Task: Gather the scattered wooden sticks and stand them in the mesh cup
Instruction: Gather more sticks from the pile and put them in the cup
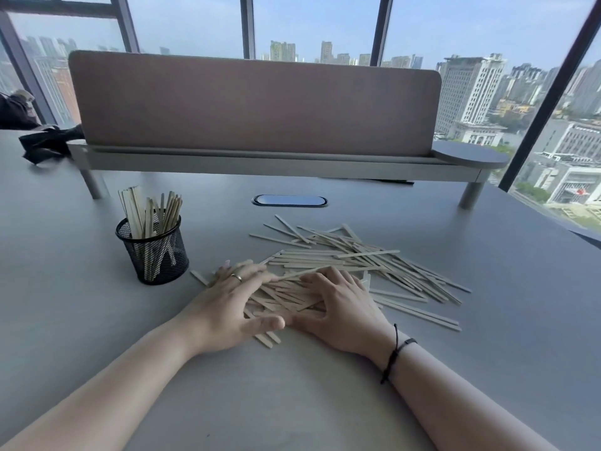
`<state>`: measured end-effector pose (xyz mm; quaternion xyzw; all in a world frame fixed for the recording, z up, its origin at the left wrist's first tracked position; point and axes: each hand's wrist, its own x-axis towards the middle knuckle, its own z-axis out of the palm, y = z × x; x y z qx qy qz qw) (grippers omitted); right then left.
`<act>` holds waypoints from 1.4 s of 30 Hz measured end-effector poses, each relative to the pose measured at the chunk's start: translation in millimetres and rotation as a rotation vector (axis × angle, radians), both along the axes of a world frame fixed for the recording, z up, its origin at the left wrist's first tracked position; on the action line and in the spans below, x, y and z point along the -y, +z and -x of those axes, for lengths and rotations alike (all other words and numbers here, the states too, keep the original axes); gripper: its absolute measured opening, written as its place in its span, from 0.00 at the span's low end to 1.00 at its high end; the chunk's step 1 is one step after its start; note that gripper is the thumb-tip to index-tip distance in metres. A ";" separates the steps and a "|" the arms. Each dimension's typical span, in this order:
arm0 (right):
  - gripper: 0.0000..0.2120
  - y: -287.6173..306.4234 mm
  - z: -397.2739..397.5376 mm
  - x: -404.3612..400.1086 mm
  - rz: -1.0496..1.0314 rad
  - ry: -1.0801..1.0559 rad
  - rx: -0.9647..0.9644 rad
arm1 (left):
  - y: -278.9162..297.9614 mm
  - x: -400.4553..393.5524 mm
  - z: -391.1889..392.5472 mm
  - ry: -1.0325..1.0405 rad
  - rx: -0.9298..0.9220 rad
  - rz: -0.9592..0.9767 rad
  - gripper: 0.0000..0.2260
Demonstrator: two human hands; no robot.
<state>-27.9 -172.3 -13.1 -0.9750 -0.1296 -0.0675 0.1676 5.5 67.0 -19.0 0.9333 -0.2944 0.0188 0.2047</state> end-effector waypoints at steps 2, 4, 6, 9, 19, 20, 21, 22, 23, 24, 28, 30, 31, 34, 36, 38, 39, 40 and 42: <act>0.39 0.5 0.8 1.9 -0.013 0.016 0.024 | 5.9 -13.4 -4.2 -0.045 -0.040 -0.015 0.51; 0.39 2.2 0.9 4.9 -0.014 0.043 0.073 | 9.1 -22.6 -8.9 -0.040 -0.127 0.004 0.55; 0.42 4.4 -1.9 7.7 0.021 0.061 0.103 | 9.2 -24.4 -12.0 -0.028 -0.183 0.006 0.56; 0.49 4.7 -11.1 9.4 0.095 0.052 0.049 | 4.7 -16.1 -14.9 0.017 -0.129 0.003 0.54; 0.51 4.0 -30.1 7.4 0.159 -0.031 0.009 | 1.1 17.0 -13.5 0.203 0.011 -0.115 0.56; 0.49 3.1 -30.5 7.3 0.159 -0.036 0.014 | 1.1 19.2 -12.9 0.215 0.016 -0.134 0.56; 0.47 2.1 -31.2 7.2 0.158 -0.040 0.019 | 0.6 22.1 -12.4 0.220 0.024 -0.146 0.56; 0.45 1.0 -32.1 7.1 0.154 -0.041 0.027 | -0.6 25.3 -11.7 0.218 0.034 -0.151 0.55; 0.43 0.1 -32.6 6.9 0.146 -0.038 0.036 | -1.7 28.8 -10.8 0.208 0.048 -0.154 0.54; 0.42 -0.3 -32.9 6.4 0.133 -0.031 0.043 | -2.6 32.1 -10.1 0.193 0.063 -0.157 0.52; 0.38 -1.9 -33.1 5.8 0.085 -0.023 0.050 | -3.3 40.1 -7.3 0.144 0.117 -0.132 0.47; 0.37 -2.4 -32.9 5.7 0.066 -0.032 0.062 | -3.4 40.2 -6.6 0.139 0.108 -0.100 0.47; 0.36 -2.2 -32.6 5.6 0.064 -0.038 0.070 | -3.8 40.0 -6.5 0.140 0.101 -0.088 0.48; 0.34 -2.6 -32.2 5.1 0.092 -0.053 0.094 | -3.6 40.3 -5.7 0.148 0.095 -0.090 0.50; 0.33 -3.4 -31.8 4.4 0.099 -0.047 0.123 | -2.3 41.0 -5.0 0.151 0.074 -0.116 0.51; 0.32 -5.0 -31.5 3.6 0.100 -0.028 0.144 | -0.9 41.8 -3.7 0.147 0.061 -0.123 0.48; 0.32 -5.4 -31.3 3.4 0.094 -0.024 0.150 | -0.2 42.2 -2.8 0.146 0.054 -0.116 0.47; 0.31 -5.9 -31.5 3.5 0.084 -0.024 0.154 | 0.4 42.6 -2.2 0.147 0.046 -0.105 0.46; 0.31 -6.5 -32.0 4.0 0.078 -0.028 0.167 | 0.6 43.3 -1.6 0.153 0.022 -0.078 0.42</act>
